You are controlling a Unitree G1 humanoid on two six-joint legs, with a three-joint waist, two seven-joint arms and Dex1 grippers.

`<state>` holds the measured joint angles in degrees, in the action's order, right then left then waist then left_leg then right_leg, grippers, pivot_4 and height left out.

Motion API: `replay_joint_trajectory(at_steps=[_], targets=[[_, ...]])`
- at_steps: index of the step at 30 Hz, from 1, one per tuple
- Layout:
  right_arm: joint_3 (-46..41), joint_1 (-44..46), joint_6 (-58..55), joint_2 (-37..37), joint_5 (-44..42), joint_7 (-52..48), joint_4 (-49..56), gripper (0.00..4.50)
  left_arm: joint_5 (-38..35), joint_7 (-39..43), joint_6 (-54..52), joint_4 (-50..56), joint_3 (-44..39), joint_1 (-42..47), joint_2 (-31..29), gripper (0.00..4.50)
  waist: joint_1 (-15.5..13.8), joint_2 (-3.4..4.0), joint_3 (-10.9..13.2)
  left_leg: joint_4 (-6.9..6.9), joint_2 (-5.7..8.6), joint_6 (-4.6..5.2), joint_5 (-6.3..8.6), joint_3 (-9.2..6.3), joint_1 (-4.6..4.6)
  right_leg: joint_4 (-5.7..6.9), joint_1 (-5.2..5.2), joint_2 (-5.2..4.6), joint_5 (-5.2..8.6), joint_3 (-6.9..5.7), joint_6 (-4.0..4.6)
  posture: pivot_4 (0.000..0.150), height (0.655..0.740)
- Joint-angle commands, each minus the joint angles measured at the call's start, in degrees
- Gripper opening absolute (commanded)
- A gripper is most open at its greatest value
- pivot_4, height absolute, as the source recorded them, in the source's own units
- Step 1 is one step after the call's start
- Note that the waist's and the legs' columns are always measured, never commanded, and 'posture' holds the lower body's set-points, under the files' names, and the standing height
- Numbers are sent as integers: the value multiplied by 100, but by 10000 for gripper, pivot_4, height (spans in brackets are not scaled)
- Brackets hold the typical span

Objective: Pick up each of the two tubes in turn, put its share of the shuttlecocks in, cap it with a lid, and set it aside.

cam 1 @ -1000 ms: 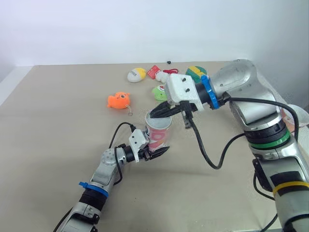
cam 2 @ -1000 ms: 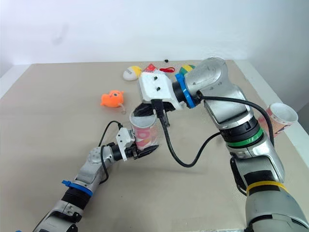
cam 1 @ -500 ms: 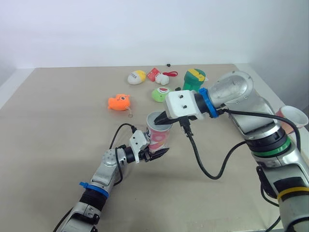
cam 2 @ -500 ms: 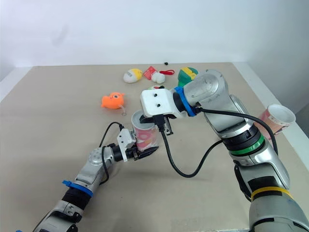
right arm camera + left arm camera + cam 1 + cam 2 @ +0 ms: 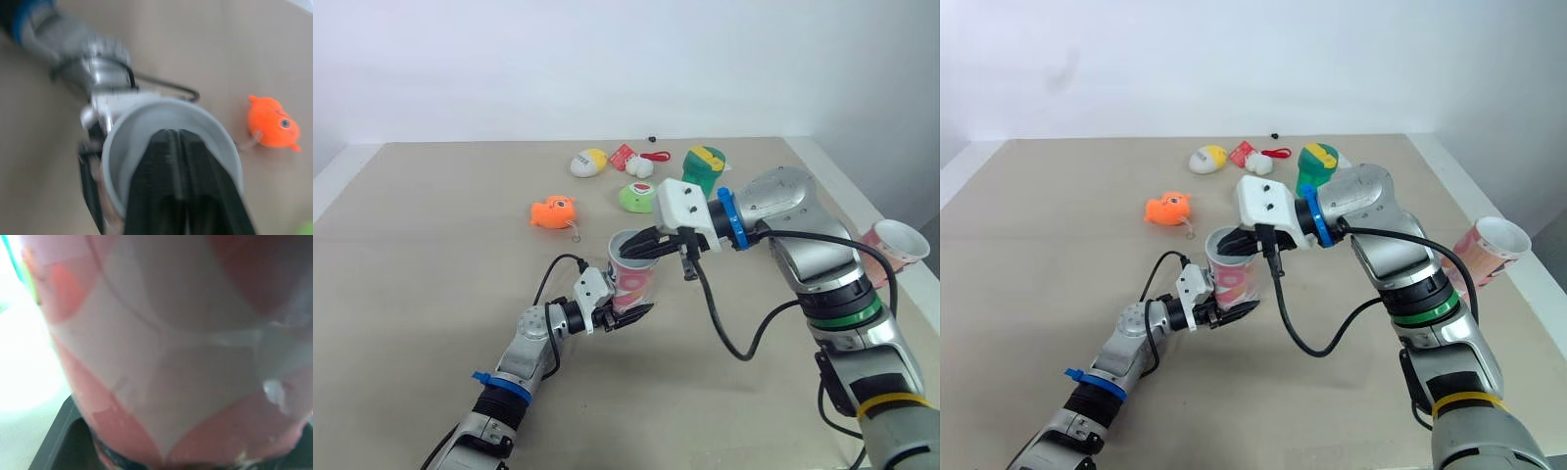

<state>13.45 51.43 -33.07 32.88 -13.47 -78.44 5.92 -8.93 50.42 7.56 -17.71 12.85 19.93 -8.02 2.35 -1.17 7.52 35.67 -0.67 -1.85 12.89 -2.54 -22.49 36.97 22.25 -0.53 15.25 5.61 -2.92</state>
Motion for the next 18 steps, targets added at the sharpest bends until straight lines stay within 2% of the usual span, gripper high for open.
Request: replay_joint_trajectory(at_steps=[1, 2, 3, 5, 6, 7, 8, 9, 10, 13, 17, 18], targets=[[-839, 4, -431, -51, -715, 318, -4, 19739, 33, 22, -125, -55, 95, -118, -35, 29917, -30, 12, 31, 1, 1, 0, 0, -5, -10, 0, 7, -1, 0, -3, 1, 1500, 7400], [-1050, -13, -519, -85, -891, 451, 21, 25174, 27, 28, -136, -28, 98, -130, -45, 29917, -38, 21, 45, 3, 3, 0, 0, -9, -21, 0, 15, -6, -12, -7, 20, 1500, 7400], [-1275, -41, -655, -114, -1091, 595, 63, 26854, 19, 37, -153, 4, 103, -145, -58, 29917, -50, 37, 65, 5, 2, 0, 0, -9, -26, 1, 17, -9, -16, -8, 27, 1500, 7400], [-1614, -271, -845, -78, -1397, 826, 241, 35342, -12, 81, -210, 90, 115, -177, -103, 29917, -54, 42, 75, 7, 6, 0, 0, -10, -39, 1, 25, -17, -16, -12, 25, 1500, 7400], [-1757, -409, -905, -73, -1500, 963, 308, 37433, -29, 101, -240, 147, 119, -199, -127, 29917, -57, 37, 77, 7, 7, 1, 0, -11, -42, 1, 25, -17, -15, -16, 24, 1500, 7400], [-1853, -528, -961, -60, -1583, 1062, 368, 42811, -48, 127, -262, 198, 126, -220, -148, 37189, -58, 35, 79, 6, 6, 2, 1, -14, -45, 0, 25, -17, -14, -20, 24, 1500, 7400], [-1934, -682, -1006, -27, -1659, 1133, 438, 44784, -80, 189, -287, 256, 137, -245, -182, 38597, -58, 33, 81, 7, 6, 2, 1, -15, -46, 0, 25, -17, -13, -22, 24, 1500, 7400], [-1995, -846, -1036, 5, -1712, 1217, 502, 45000, -109, 245, -312, 318, 138, -271, -224, 42309, -58, 33, 83, 6, 7, 4, 3, -13, -48, 0, 28, -15, -13, -20, 24, 1500, 7400], [-2028, -987, -1041, 36, -1750, 1288, 545, 45000, -132, 285, -335, 371, 132, -288, -261, 43863, -48, 37, 90, 6, 11, 5, 4, -12, -49, 0, 30, -15, -12, -19, 24, 1500, 7400], [-1936, -1768, -772, 221, -1586, 1368, 699, 45000, -240, 413, -429, 584, 44, -345, -466, 43863, -30, 37, 95, 6, 9, 7, 4, -5, -63, 3, 52, -7, -12, -10, 24, 1500, 7400], [-1576, -2868, 152, 252, -1045, 1603, 665, 45000, -434, 746, -498, 874, -188, -467, -1048, 43863, 31, 36, 92, 5, -4, 22, 13, -5, -56, 3, 49, 12, -4, -9, 16, 1500, 7400], [-1553, -2968, 269, 218, -1025, 1659, 652, 45000, -476, 802, -524, 913, -214, -492, -1154, 43863, 44, 11, 98, 4, -10, 23, 14, -3, -44, 6, 43, 20, 2, -7, 8, 1500, 7400]])
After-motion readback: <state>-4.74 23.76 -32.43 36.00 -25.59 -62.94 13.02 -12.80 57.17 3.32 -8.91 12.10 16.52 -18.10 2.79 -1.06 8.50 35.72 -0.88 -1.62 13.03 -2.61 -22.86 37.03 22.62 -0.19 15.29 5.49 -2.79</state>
